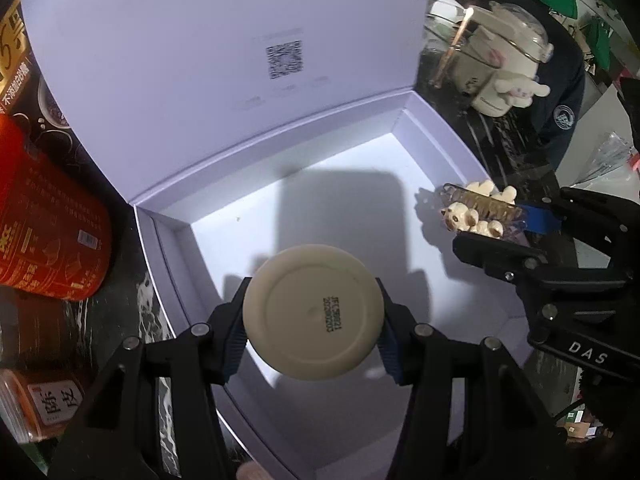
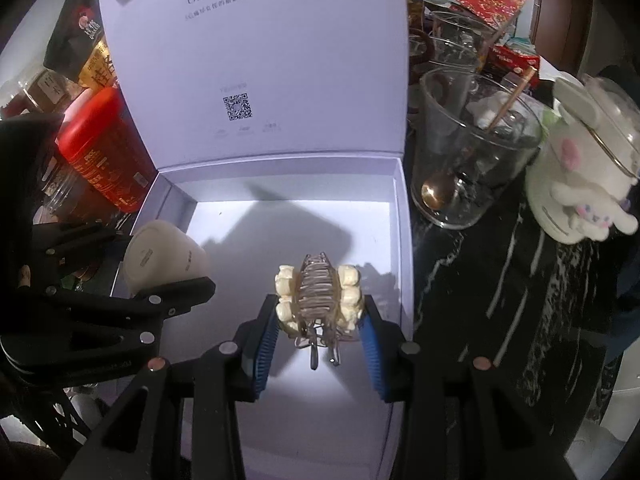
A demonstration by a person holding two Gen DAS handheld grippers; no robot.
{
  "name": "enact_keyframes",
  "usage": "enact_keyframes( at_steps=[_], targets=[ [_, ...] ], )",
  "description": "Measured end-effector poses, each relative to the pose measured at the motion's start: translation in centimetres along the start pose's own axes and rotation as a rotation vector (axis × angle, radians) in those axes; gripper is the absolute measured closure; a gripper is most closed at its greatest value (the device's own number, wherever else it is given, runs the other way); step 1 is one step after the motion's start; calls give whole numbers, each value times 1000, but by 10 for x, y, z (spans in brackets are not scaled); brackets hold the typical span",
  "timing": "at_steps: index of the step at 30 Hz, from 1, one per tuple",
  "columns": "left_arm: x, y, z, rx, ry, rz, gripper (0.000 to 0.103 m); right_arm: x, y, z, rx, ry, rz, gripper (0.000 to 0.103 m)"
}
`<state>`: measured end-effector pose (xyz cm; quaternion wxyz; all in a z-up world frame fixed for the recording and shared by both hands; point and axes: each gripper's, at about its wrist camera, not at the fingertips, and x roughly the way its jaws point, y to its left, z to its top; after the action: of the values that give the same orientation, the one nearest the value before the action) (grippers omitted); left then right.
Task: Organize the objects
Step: 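Lower the cream jar into the box and open the left tool while the right tool releases the clip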
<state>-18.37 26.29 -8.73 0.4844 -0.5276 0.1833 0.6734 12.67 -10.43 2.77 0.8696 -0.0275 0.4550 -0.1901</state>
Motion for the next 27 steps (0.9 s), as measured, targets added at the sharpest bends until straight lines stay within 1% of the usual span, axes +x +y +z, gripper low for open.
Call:
enact_keyframes(
  at_steps=[10, 19, 27],
  targets=[
    [19, 9, 13, 13, 4, 27, 50, 20, -2, 15, -27, -20, -4, 63],
    [35, 14, 30, 12, 2, 49, 50, 36, -6, 24, -43, -18, -5, 63],
    [45, 11, 32, 10, 16, 63, 50, 43, 3, 27, -111, -30, -32, 63]
  ],
)
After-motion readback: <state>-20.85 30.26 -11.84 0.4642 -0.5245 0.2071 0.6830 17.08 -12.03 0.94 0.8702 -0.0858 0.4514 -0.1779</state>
